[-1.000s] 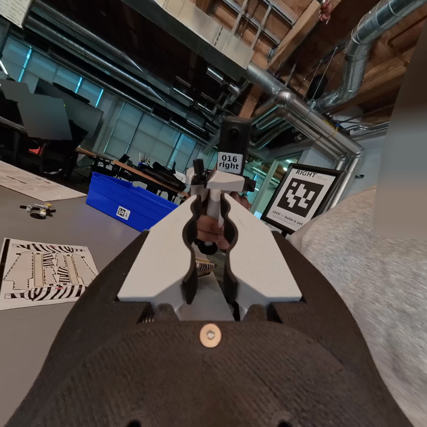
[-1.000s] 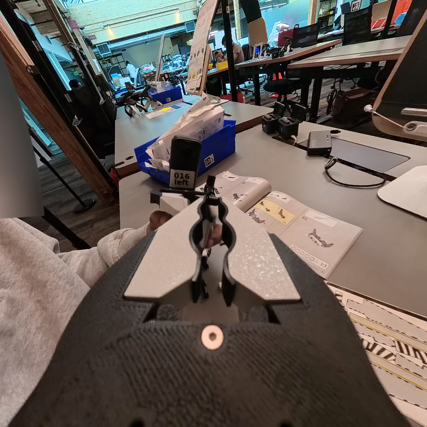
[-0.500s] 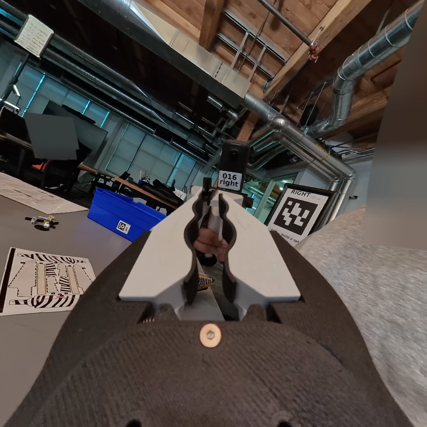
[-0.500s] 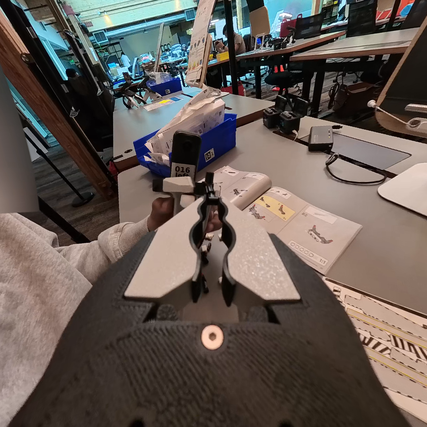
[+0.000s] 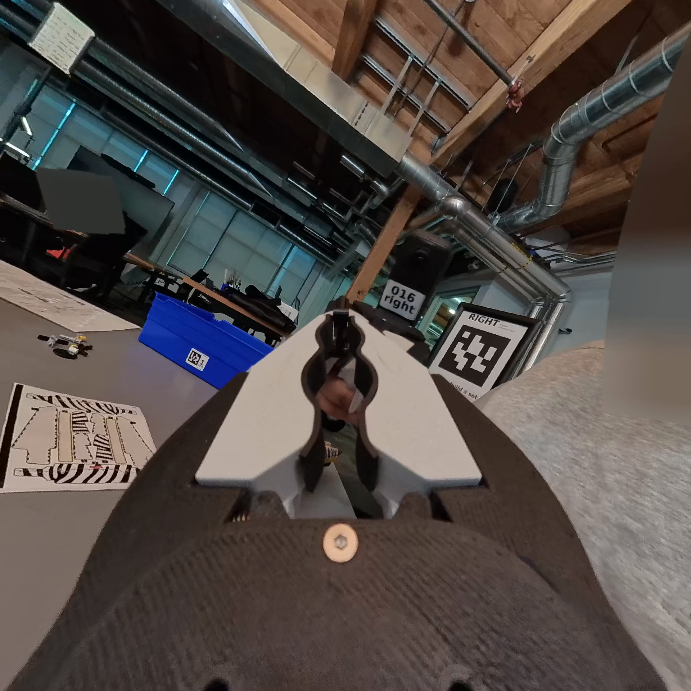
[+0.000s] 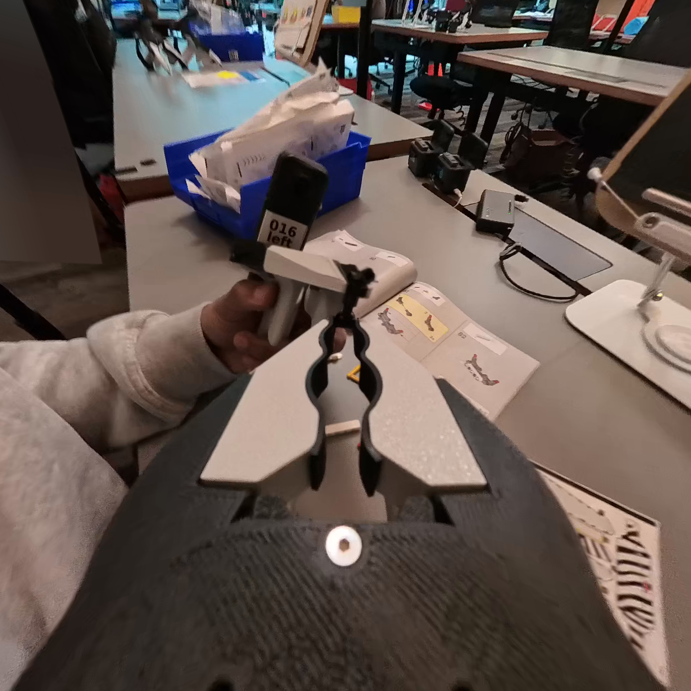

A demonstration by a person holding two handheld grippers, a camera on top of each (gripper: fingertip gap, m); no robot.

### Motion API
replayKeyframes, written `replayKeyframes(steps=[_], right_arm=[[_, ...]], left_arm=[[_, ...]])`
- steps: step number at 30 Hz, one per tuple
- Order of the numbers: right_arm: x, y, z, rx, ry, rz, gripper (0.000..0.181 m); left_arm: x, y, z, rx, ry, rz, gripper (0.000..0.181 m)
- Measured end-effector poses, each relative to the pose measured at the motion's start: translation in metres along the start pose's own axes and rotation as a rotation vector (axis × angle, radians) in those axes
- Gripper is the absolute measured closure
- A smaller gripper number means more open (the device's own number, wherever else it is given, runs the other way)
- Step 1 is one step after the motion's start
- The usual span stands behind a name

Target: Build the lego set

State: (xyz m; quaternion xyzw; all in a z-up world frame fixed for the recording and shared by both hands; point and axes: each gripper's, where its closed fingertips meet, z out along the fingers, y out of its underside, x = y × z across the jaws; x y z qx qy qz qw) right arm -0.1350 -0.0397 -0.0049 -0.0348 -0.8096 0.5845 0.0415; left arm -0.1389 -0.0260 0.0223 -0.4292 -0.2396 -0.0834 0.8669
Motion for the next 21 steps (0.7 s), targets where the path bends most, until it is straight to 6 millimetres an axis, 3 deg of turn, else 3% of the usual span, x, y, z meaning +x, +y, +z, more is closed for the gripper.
replayKeyframes(steps=[8, 11, 14, 18, 21], right_arm=[[0.011, 0.02, 0.0, -0.173, 0.158, -0.314, 0.16], [0.021, 0.019, -0.004, -0.169, 0.252, -0.441, 0.149], [0.017, 0.013, -0.006, -0.129, 0.294, -0.589, 0.133], [0.016, 0.019, -0.004, -0.199, 0.348, -0.787, 0.137], [0.018, 0.027, -0.002, -0.246, 0.355, -0.81, 0.141]], left_arm=[[-0.011, 0.001, -0.008, 0.005, 0.035, -0.196, 0.177], [-0.017, 0.009, -0.008, -0.033, 0.026, -0.249, 0.176], [-0.02, 0.018, -0.006, -0.075, 0.026, -0.308, 0.176], [-0.024, 0.027, -0.004, -0.121, 0.003, -0.324, 0.176], [-0.024, 0.035, -0.003, -0.161, -0.001, -0.332, 0.176]])
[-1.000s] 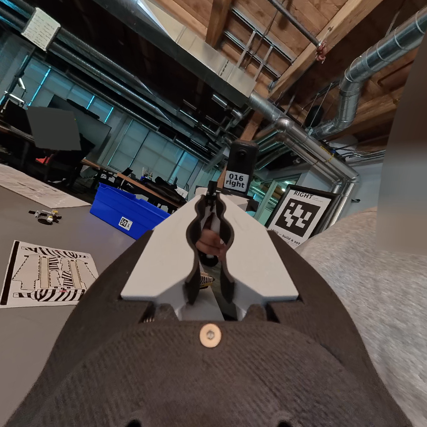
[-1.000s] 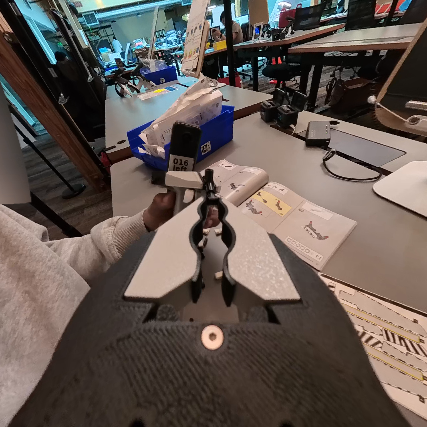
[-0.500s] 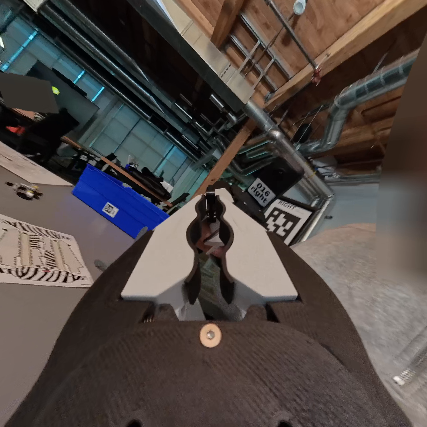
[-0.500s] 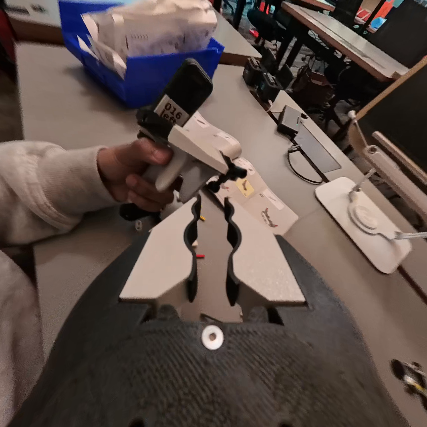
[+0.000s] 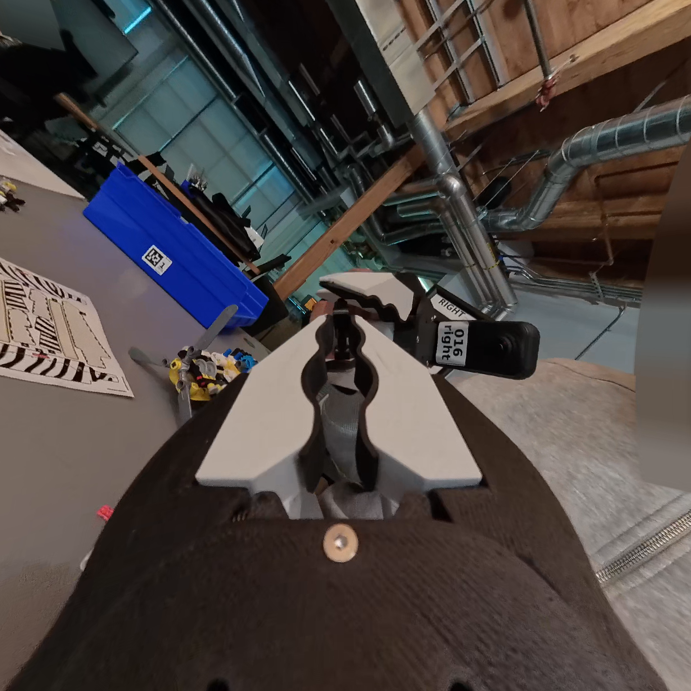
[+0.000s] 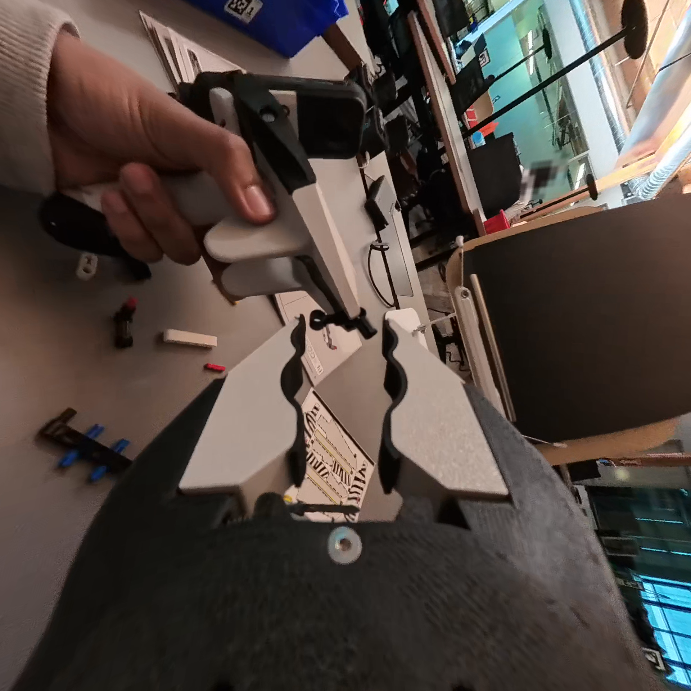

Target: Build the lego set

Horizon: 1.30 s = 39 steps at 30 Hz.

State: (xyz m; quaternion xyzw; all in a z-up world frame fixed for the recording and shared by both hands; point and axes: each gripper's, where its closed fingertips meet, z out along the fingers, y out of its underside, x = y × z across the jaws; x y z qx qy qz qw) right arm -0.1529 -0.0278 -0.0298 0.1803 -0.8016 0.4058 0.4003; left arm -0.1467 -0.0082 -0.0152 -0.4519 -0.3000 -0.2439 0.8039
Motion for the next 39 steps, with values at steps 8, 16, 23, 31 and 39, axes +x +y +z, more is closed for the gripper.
replayKeyframes(steps=[8, 16, 23, 31, 39], right_arm=[[-0.008, -0.004, -0.003, 0.042, -0.046, -0.018, 0.151], [-0.012, 0.005, 0.0, -0.013, -0.084, 0.011, 0.148], [-0.013, 0.005, -0.001, -0.019, -0.121, 0.057, 0.151], [-0.015, 0.007, -0.001, -0.038, -0.126, 0.065, 0.152], [-0.016, 0.011, -0.001, -0.065, -0.146, 0.098, 0.159]], left_arm=[[-0.006, 0.006, 0.001, -0.042, -0.047, 0.015, 0.176], [-0.009, 0.012, 0.003, -0.082, -0.081, 0.046, 0.176], [-0.009, 0.013, 0.004, -0.089, -0.082, 0.043, 0.176], [-0.011, 0.015, 0.005, -0.096, -0.093, 0.034, 0.176], [-0.014, 0.019, 0.006, -0.114, -0.111, 0.031, 0.175]])
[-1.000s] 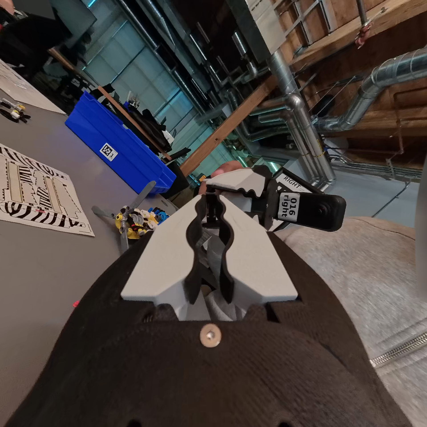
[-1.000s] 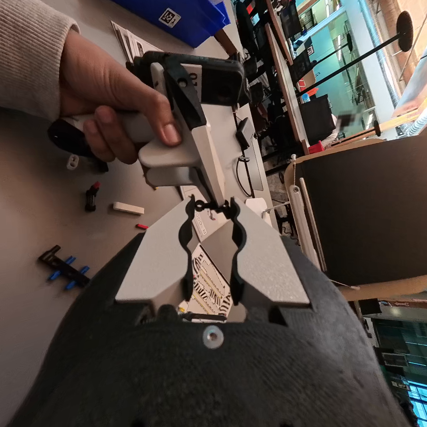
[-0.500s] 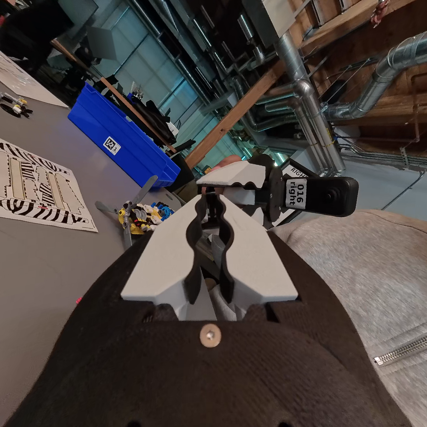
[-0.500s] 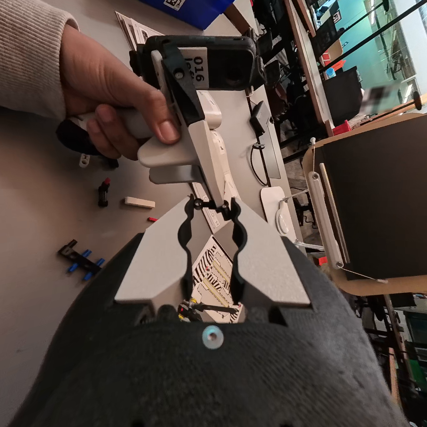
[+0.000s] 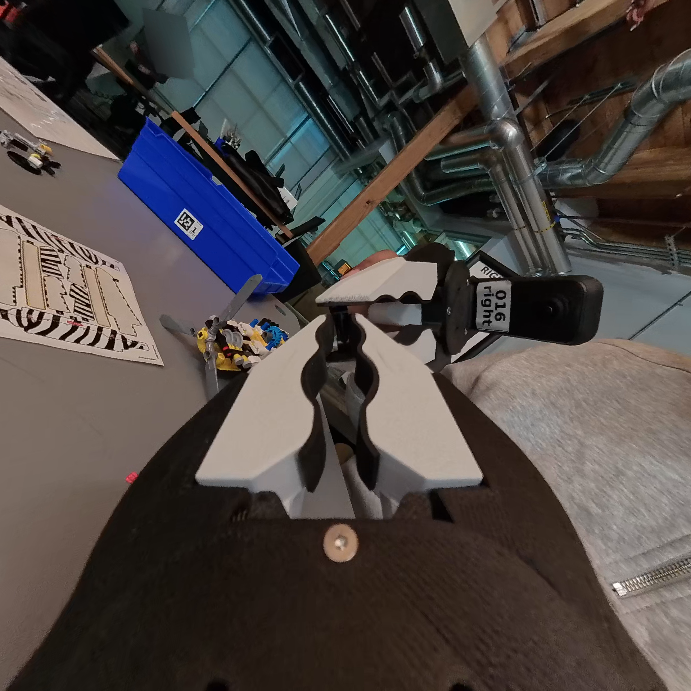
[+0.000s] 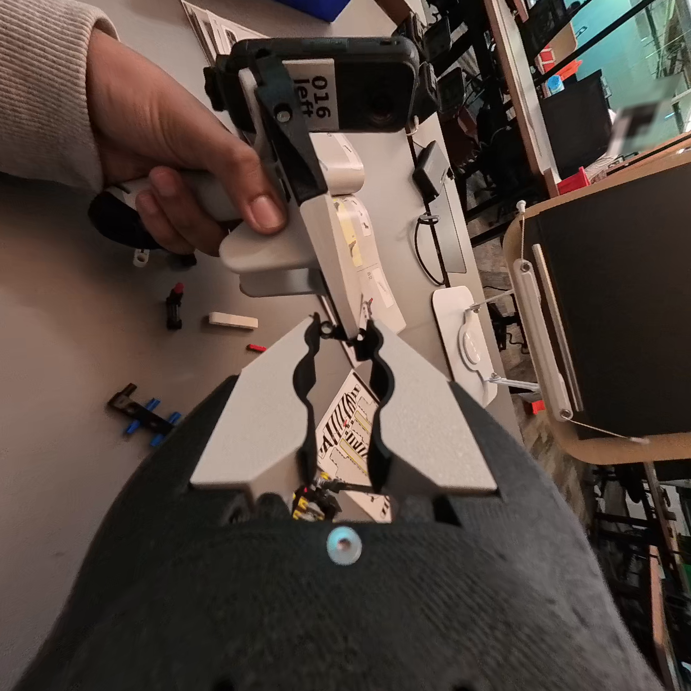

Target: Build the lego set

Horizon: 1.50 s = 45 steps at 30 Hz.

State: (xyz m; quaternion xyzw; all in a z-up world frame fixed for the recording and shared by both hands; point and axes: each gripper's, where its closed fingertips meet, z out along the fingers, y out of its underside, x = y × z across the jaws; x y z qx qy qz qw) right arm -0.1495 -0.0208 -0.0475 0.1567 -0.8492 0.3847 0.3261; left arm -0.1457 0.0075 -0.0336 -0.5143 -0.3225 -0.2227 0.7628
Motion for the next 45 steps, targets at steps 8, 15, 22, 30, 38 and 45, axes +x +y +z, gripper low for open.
replayKeyframes(steps=[8, 15, 22, 30, 38, 45], right_arm=[[0.003, 0.001, 0.004, -0.007, 0.026, 0.007, 0.159], [0.016, -0.009, 0.003, 0.107, 0.111, 0.069, 0.15], [0.038, -0.017, -0.012, 0.3, 0.0, 0.559, 0.139], [0.015, -0.021, 0.0, 0.292, -0.161, 0.707, 0.141], [0.021, -0.06, -0.014, 0.574, -0.379, 0.996, 0.158], [0.02, -0.064, -0.016, 0.576, -0.359, 0.96, 0.175]], left_arm=[[-0.003, -0.004, -0.002, 0.03, -0.008, -0.01, 0.175], [0.002, -0.019, -0.011, 0.117, 0.026, -0.017, 0.176], [0.013, -0.033, -0.021, 0.204, 0.079, 0.013, 0.176], [0.021, -0.041, -0.037, 0.229, 0.064, 0.081, 0.176], [0.04, -0.034, -0.043, 0.158, 0.096, 0.182, 0.176], [0.048, -0.026, -0.041, 0.106, 0.1, 0.271, 0.176]])
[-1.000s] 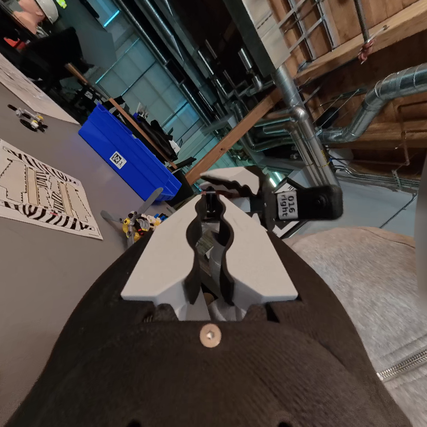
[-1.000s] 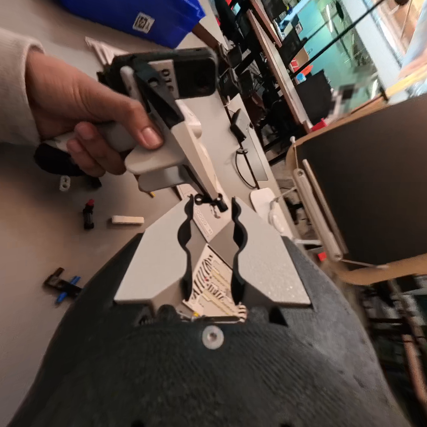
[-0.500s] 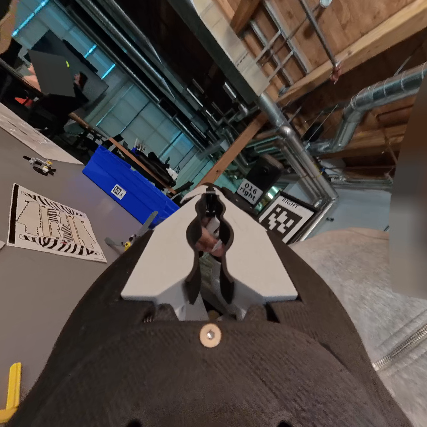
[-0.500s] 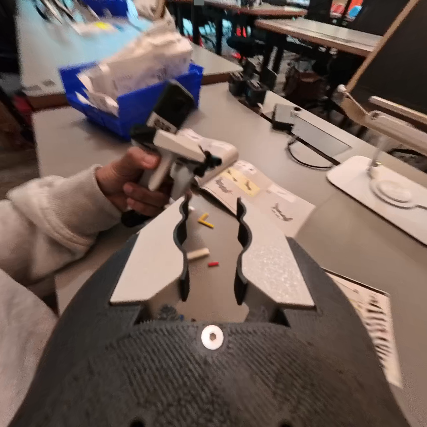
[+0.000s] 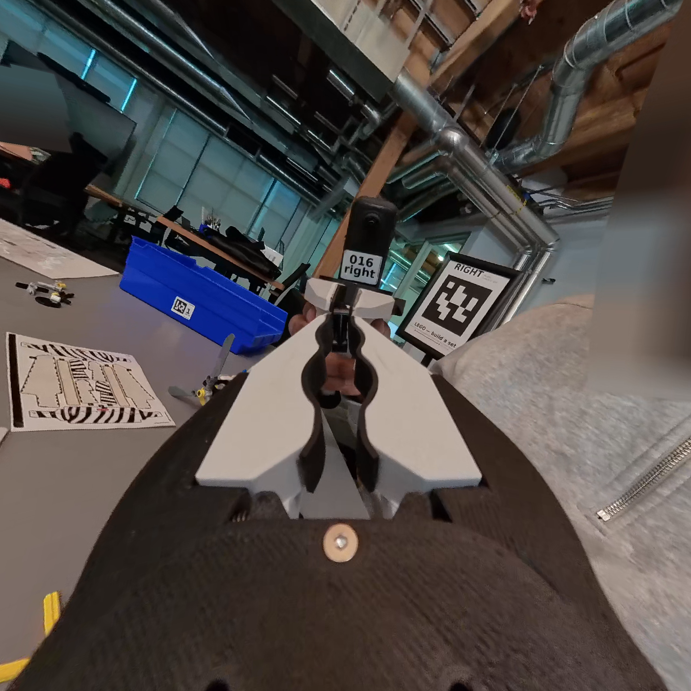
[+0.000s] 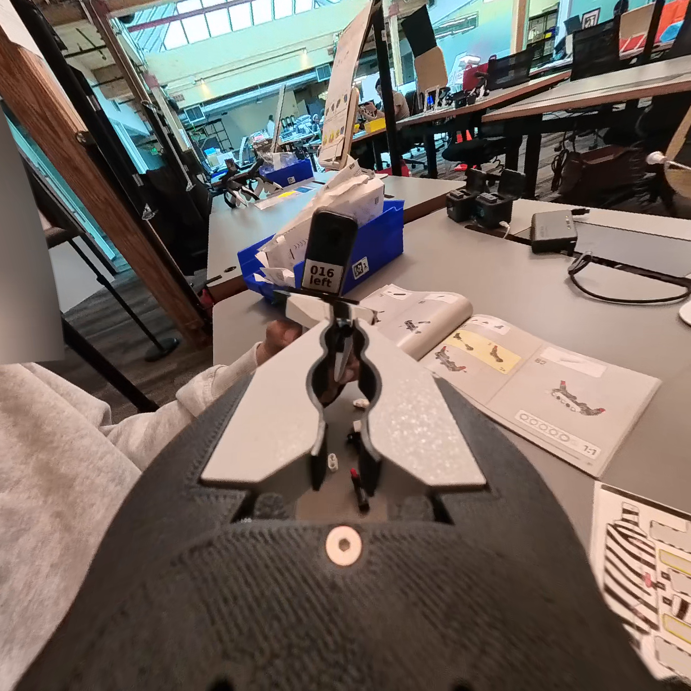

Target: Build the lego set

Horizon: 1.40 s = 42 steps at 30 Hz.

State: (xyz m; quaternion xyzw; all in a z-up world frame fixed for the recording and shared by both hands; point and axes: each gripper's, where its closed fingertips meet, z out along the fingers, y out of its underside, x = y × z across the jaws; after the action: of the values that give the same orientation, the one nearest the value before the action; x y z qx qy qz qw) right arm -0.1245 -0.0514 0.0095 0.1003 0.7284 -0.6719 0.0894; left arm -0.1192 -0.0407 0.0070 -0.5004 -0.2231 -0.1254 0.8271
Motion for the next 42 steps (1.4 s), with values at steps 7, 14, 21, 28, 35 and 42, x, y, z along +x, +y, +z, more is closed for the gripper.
replayKeyframes(steps=[7, 14, 21, 28, 35, 42], right_arm=[[-0.007, -0.002, -0.007, 0.023, -0.066, 0.092, 0.177], [-0.01, 0.003, -0.01, -0.034, -0.06, 0.086, 0.177], [-0.009, 0.008, -0.016, -0.09, -0.045, 0.077, 0.177], [-0.013, 0.012, -0.019, -0.127, -0.089, 0.119, 0.177], [0.018, 0.032, -0.024, -0.209, 0.067, 0.1, 0.161], [0.047, 0.121, -0.019, -0.609, 0.311, -0.01, 0.168]], left_arm=[[0.007, 0.001, 0.005, -0.008, -0.008, 0.114, 0.176], [0.009, 0.006, 0.007, -0.042, -0.007, 0.126, 0.176], [0.006, 0.012, 0.01, -0.073, -0.011, 0.108, 0.176], [0.009, 0.015, 0.011, -0.113, -0.02, 0.162, 0.176], [-0.004, -0.014, -0.01, 0.037, -0.11, 0.132, 0.176], [-0.03, -0.029, -0.041, 0.083, -0.343, 0.149, 0.176]])
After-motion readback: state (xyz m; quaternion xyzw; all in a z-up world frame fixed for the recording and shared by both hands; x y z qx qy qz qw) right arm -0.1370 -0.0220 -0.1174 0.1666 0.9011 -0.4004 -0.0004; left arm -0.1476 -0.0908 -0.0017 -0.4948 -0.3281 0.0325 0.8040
